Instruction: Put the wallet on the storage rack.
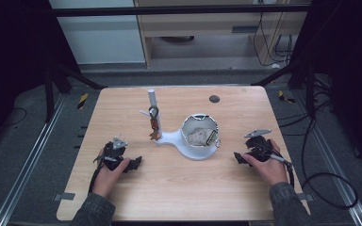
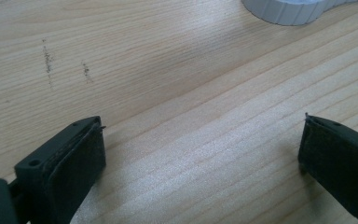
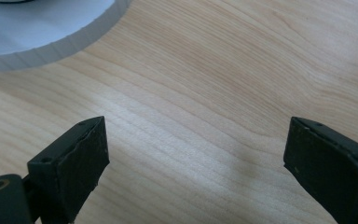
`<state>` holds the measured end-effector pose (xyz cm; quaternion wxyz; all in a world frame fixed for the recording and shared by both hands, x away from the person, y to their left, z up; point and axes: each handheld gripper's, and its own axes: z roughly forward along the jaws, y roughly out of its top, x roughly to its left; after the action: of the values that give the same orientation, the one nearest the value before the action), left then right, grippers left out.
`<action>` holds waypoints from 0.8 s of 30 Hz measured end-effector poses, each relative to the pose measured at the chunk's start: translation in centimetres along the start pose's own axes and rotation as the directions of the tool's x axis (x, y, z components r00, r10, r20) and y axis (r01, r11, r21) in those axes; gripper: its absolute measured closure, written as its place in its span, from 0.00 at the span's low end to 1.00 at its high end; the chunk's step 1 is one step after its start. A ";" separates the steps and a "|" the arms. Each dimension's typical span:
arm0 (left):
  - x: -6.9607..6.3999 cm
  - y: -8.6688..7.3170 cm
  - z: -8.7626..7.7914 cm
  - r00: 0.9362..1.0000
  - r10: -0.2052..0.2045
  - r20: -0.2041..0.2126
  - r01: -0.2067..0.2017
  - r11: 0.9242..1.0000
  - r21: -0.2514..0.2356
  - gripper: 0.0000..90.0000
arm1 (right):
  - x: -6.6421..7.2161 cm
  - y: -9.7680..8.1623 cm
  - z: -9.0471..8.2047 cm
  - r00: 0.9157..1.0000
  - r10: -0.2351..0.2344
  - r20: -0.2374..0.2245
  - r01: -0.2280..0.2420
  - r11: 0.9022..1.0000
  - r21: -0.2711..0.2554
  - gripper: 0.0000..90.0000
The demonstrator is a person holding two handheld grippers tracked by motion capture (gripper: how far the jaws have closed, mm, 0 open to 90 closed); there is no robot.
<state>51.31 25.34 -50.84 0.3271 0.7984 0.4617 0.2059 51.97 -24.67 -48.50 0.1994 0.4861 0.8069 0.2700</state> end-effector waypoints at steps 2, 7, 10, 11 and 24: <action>0.0 0.0 0.0 1.000 0.000 0.000 0.000 1.000 0.000 0.00 | -0.3 -0.3 0.3 1.000 0.023 -0.001 -0.023 1.000 -0.004 0.07; 0.0 0.0 0.0 1.000 0.000 0.000 0.000 1.000 0.000 0.00 | -0.9 -0.7 0.7 0.997 0.072 -0.006 -0.072 0.996 -0.047 0.06; 0.0 0.0 0.0 1.000 -0.001 0.001 0.001 1.000 0.000 0.00 | -1.0 -0.9 1.1 0.996 0.084 -0.002 -0.084 0.995 -0.050 0.06; 0.0 0.0 0.0 1.000 -0.001 0.001 0.001 1.000 0.000 0.00 | -1.0 -1.0 1.2 0.997 0.082 0.007 -0.081 0.995 -0.055 0.06; 0.0 0.0 0.0 1.000 -0.004 0.001 0.004 1.000 -0.003 0.00 | -0.5 -1.3 2.2 0.991 0.131 0.029 -0.127 0.986 -0.103 0.00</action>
<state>51.31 25.29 -50.86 0.3287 0.7973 0.4626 0.2055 52.60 -25.08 -51.03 0.2202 0.5313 0.7553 0.3142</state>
